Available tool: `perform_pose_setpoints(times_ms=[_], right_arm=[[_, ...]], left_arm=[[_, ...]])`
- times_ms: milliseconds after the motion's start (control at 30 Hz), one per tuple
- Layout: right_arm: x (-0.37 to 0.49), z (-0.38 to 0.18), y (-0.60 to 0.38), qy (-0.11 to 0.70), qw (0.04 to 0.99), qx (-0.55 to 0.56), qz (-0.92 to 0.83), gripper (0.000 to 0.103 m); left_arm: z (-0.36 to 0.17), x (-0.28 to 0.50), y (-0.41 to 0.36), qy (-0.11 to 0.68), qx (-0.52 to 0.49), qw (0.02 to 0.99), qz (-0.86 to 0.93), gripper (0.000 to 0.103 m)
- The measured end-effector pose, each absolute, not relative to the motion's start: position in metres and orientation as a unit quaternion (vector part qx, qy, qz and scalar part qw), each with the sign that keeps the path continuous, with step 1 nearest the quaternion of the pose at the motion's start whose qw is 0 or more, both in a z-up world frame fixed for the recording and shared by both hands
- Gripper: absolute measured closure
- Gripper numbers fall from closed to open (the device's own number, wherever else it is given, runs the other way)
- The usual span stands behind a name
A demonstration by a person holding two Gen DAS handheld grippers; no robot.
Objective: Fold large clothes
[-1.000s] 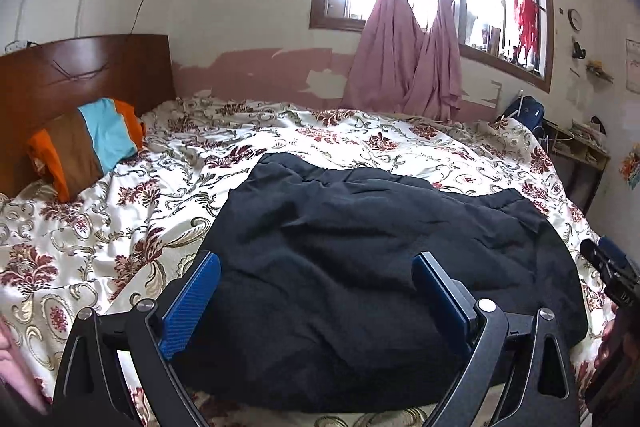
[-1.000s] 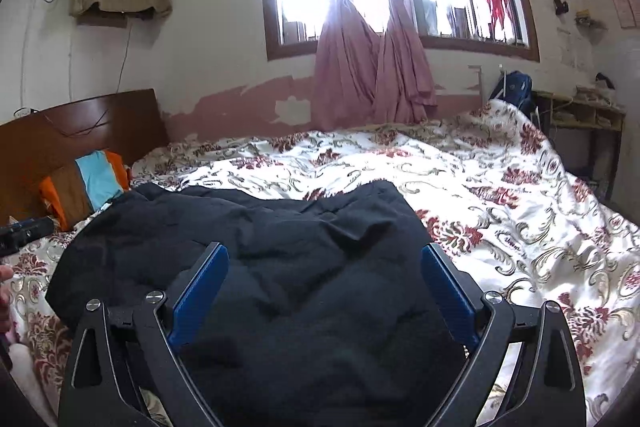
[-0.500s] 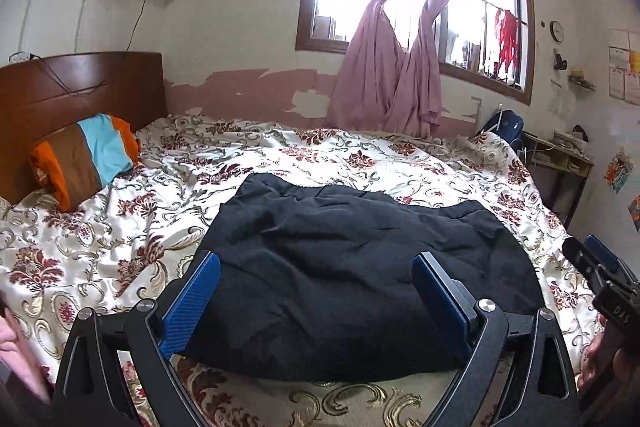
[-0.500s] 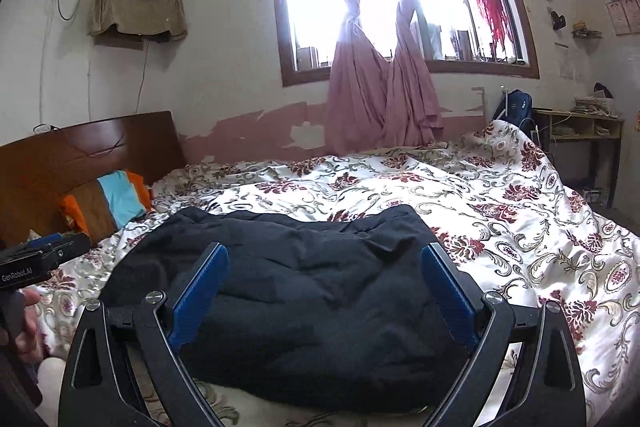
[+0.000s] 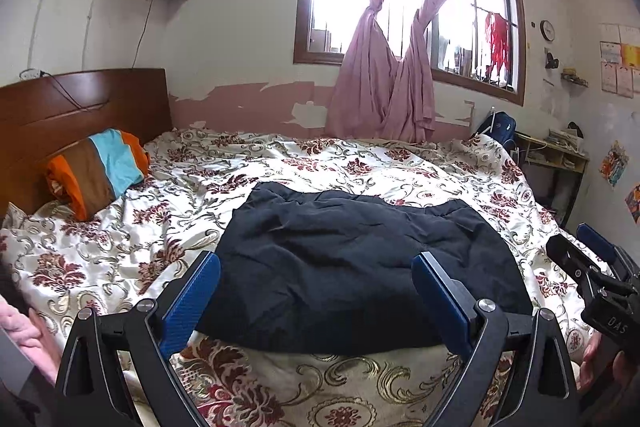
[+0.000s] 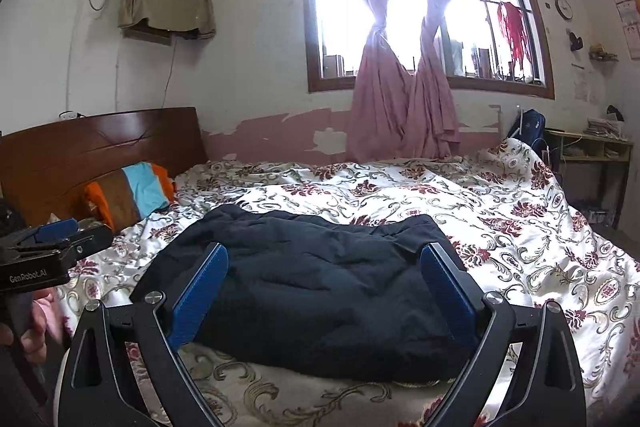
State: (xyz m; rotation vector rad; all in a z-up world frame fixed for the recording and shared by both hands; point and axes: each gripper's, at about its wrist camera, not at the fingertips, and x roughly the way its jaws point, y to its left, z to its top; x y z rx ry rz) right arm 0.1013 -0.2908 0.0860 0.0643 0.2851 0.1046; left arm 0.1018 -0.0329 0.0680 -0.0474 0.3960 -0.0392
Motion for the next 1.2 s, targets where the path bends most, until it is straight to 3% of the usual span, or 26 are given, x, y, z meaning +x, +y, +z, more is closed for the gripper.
perform_pose_setpoints(times_ms=[1200], right_arm=[[0.029,0.063,-0.285,0.199,0.978,0.028,0.060,0.007]], left_arm=[[0.035,0.017,-0.019,0.222,-0.017,0.975,0.013,0.005]])
